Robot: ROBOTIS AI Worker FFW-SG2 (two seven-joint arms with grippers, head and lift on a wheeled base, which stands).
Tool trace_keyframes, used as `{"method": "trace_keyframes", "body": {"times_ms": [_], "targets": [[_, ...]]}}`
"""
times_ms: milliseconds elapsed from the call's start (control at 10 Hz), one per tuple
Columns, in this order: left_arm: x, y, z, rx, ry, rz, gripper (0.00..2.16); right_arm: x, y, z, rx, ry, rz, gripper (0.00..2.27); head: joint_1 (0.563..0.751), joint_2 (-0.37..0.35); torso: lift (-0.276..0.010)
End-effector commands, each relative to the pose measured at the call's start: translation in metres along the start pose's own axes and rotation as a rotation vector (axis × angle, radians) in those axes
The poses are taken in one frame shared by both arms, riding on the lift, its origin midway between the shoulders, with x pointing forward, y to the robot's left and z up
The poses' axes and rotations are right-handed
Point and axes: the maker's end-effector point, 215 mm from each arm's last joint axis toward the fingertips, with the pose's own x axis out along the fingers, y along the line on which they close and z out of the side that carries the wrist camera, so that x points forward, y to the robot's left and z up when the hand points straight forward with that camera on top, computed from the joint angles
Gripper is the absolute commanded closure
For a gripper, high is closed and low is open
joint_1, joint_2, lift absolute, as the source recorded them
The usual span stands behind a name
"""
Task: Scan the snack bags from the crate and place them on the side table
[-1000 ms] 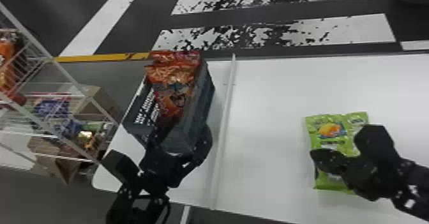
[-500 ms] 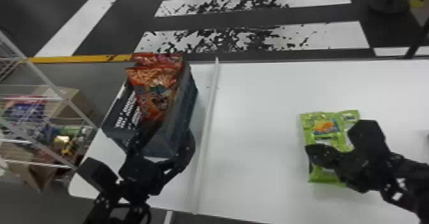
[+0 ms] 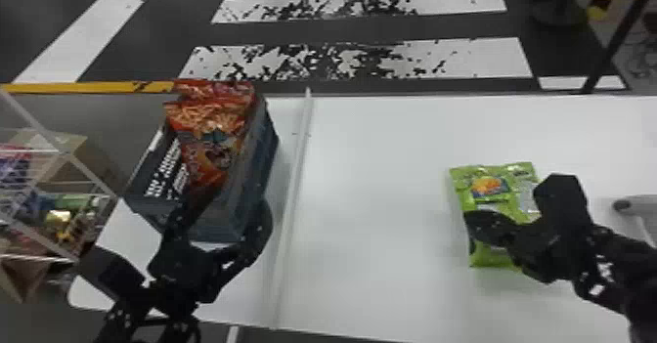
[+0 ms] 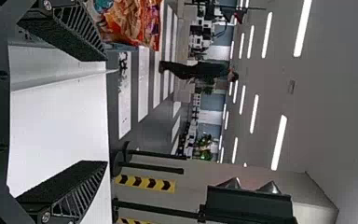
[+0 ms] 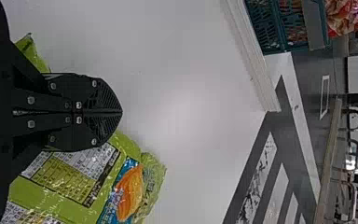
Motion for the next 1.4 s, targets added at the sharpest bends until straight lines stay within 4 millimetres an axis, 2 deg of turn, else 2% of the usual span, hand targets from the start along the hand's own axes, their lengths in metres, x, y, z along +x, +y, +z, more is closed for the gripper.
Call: {"method": "trace_keyframes", "body": {"times_ms": [0, 100, 200, 300, 400, 600, 700, 800, 900, 1100, 1300], "targets": [[0.001, -0.004, 0.005, 0.0, -0.01, -0.005, 0.09, -0.016, 0.003, 0.013, 0.029, -0.059, 0.001, 1.93, 0.695, 0.133, -0.094], [0.001, -0.009, 0.011, 0.004, -0.025, -0.012, 0.09, -0.035, 0.003, 0.029, 0.051, -0.121, -0.004, 1.66, 0.695, 0.127, -0.094], [0.003, -0.016, 0.018, 0.007, -0.038, -0.018, 0.08, -0.058, -0.003, 0.044, 0.064, -0.188, -0.022, 1.09, 0.695, 0.122, -0.094], [0.006, -0.023, 0.024, 0.018, -0.046, -0.018, 0.08, -0.08, -0.016, 0.048, 0.085, -0.22, -0.056, 0.48, 0.695, 0.108, -0.094], [0.012, -0.031, 0.025, 0.031, -0.045, -0.006, 0.08, -0.1, -0.034, 0.045, 0.112, -0.239, -0.108, 0.09, 0.695, 0.094, -0.094], [0.024, -0.053, 0.026, 0.071, -0.044, 0.019, 0.08, -0.133, -0.076, 0.02, 0.145, -0.216, -0.216, 0.06, 0.695, -0.002, -0.094], [0.031, -0.063, 0.023, 0.081, -0.036, 0.034, 0.08, -0.146, -0.095, 0.006, 0.156, -0.199, -0.26, 0.06, 0.695, -0.066, -0.094], [0.038, -0.073, 0.012, 0.088, 0.002, 0.064, 0.08, -0.156, -0.112, -0.01, 0.169, -0.184, -0.296, 0.06, 0.695, -0.1, -0.094], [0.043, -0.08, -0.002, 0.123, 0.046, 0.092, 0.08, -0.16, -0.125, -0.026, 0.188, -0.162, -0.32, 0.07, 0.695, -0.158, -0.094], [0.047, -0.082, -0.031, 0.101, 0.142, 0.134, 0.08, -0.164, -0.147, -0.054, 0.182, -0.132, -0.349, 0.07, 0.695, -0.255, -0.094], [0.05, -0.085, -0.037, 0.102, 0.162, 0.149, 0.08, -0.163, -0.173, -0.082, 0.186, -0.089, -0.369, 0.07, 0.695, -0.298, -0.094]]}}
